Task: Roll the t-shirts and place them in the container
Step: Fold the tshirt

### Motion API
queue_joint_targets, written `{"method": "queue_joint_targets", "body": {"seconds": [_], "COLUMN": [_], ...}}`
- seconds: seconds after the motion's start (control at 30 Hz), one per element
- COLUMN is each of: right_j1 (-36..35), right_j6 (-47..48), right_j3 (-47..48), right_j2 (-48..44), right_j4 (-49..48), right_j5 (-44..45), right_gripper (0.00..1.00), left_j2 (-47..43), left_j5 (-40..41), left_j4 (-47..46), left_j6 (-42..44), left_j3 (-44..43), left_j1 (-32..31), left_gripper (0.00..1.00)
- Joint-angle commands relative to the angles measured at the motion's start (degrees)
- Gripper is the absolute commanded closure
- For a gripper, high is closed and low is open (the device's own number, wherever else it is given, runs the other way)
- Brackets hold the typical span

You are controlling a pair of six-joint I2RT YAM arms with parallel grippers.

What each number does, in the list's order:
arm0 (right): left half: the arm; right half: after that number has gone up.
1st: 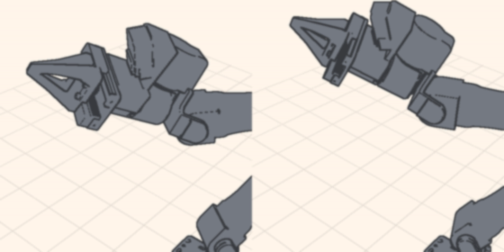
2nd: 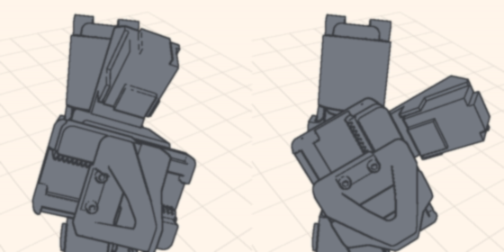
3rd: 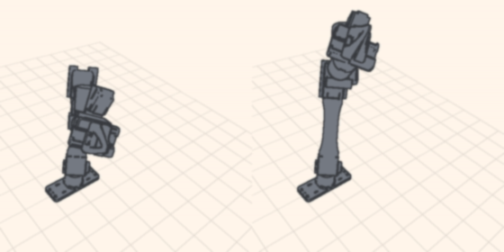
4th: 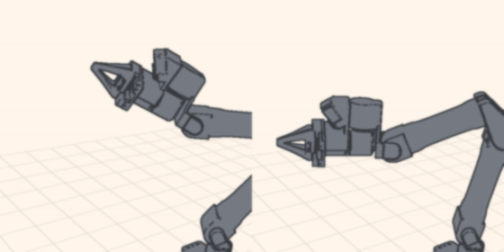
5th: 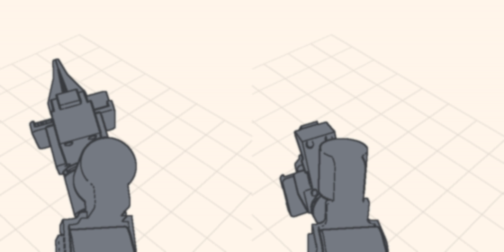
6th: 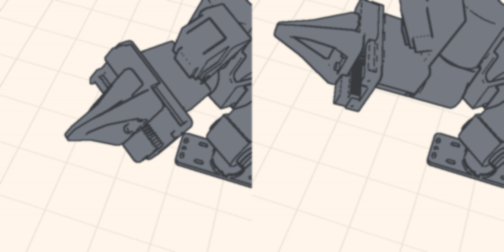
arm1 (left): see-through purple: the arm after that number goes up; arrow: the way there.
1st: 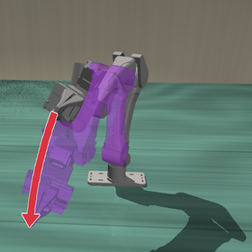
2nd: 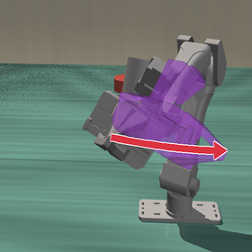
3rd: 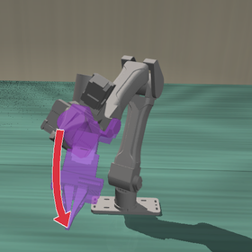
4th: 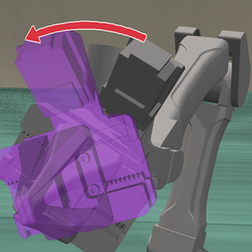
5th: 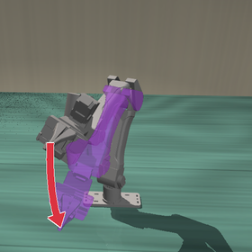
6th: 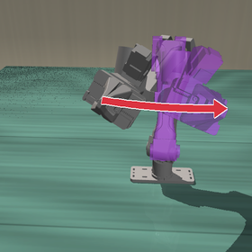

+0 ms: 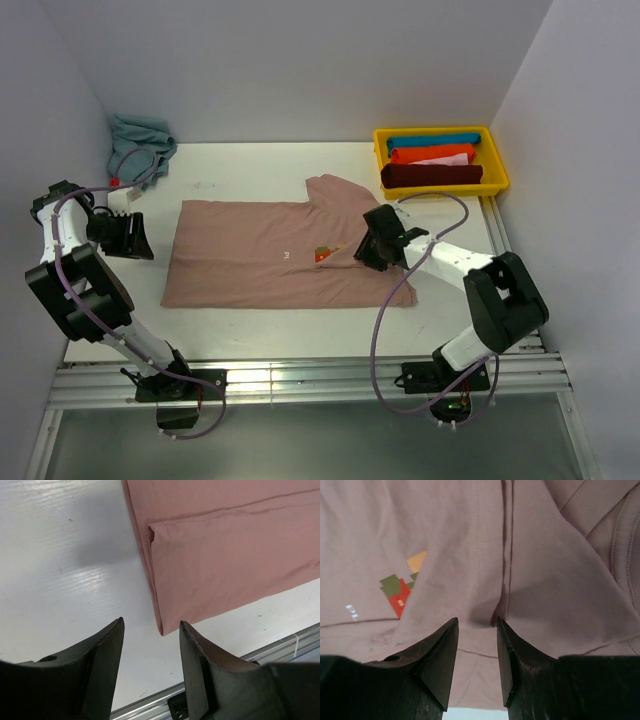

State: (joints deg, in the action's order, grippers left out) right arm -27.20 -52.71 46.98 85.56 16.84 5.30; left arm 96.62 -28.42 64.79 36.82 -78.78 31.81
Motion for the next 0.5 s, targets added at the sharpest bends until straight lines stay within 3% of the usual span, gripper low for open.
{"method": "queue_joint_targets", "body": {"seconds": [0.0,0.2,0.23,0.27,0.37,0.47], "right_j1": [-1.1,-1.9,-2.0,-2.0,-2.0,-2.1], "right_j6": [-0.7,-1.0,-0.9,-0.9,-0.7,0.1], "right_j3": [2.2,3.6,3.7,4.0,5.1,7.6], "right_j2": [1.9,5.0,5.6,5.8,6.3,7.2], "right_j4": [-1.9,-2.0,-1.9,-1.8,-1.5,-0.3], "right_j5": [1.6,2.3,2.3,2.3,2.7,3.0], "right_gripper": [0.56,0.62,0.66,0.77,0.91,0.93], "left_j2": [-0.5,-0.1,-0.1,0.0,-0.1,0.1], "left_j5": [-2.8,-3.3,-3.3,-3.4,-3.4,-3.7], "left_j4": [0.8,0.9,0.9,1.0,0.7,0.9], "left_j6": [-0.7,-0.8,-0.8,-0.7,-0.8,-0.6], "left_j3": [-2.0,-2.1,-2.1,-2.0,-1.8,-1.6], "left_j1": [0.1,0.1,0.1,0.1,0.2,0.2], "left_gripper": [0.47,0.48,0.48,0.48,0.49,0.49]}}
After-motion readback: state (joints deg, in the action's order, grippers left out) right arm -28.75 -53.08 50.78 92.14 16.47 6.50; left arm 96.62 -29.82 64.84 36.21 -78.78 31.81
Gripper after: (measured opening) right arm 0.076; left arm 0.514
